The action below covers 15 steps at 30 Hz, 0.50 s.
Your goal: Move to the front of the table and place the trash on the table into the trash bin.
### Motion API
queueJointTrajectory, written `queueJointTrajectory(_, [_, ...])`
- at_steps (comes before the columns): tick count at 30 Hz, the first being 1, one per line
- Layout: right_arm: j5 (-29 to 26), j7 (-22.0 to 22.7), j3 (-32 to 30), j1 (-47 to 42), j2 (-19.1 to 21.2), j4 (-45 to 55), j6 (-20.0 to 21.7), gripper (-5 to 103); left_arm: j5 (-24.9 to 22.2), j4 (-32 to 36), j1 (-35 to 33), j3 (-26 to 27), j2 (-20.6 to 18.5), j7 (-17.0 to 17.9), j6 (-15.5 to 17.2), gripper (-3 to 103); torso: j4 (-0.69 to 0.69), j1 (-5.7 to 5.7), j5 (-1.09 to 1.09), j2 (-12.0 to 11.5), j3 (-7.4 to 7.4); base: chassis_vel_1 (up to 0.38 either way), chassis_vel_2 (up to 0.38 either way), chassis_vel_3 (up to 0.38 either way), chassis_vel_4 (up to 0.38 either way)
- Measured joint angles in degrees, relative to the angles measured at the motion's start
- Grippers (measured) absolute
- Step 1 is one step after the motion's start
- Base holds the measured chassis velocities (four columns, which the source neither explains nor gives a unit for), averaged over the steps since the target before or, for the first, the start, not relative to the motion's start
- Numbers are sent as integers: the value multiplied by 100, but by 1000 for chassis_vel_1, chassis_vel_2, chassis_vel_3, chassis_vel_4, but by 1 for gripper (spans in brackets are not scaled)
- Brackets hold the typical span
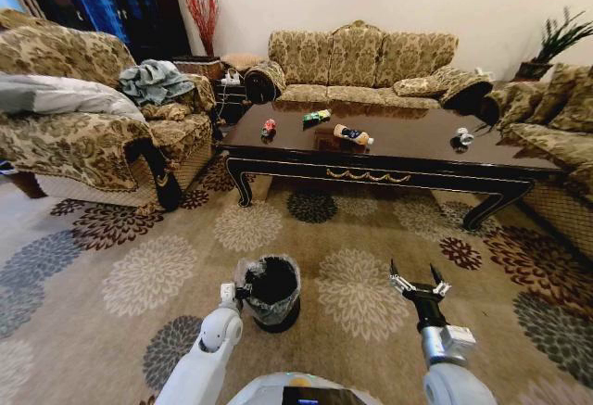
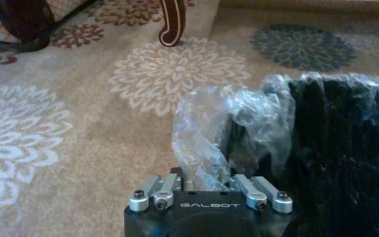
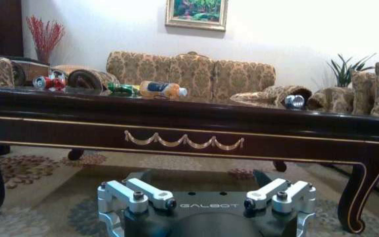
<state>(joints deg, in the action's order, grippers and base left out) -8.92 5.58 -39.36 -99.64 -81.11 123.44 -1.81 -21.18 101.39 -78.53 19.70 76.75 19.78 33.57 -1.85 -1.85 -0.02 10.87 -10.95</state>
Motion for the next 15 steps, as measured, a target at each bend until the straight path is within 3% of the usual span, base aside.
queueJointTrajectory(3, [-12,8,-14,23,14,-15,3,100,-11,68,-46,-2,12,-22,0,28,0,-1,-1,0,-1,0,0,0,0])
queueJointTrajectory(7, [-59,15,-45,40,22,-64,0,100,-26,242,-147,-50,35,-38,10,8,0,-2,0,1,-3,0,0,0,0])
queueJointTrajectory(11, [-87,22,-51,28,16,-84,-21,100,-49,418,-214,-74,56,-3,-36,2,1,-2,-1,2,-3,0,0,0,0])
queueJointTrajectory(15, [-124,27,-70,25,42,-91,-38,100,-45,729,-316,-28,65,79,-95,2,-1,-2,3,3,-3,0,0,0,0])
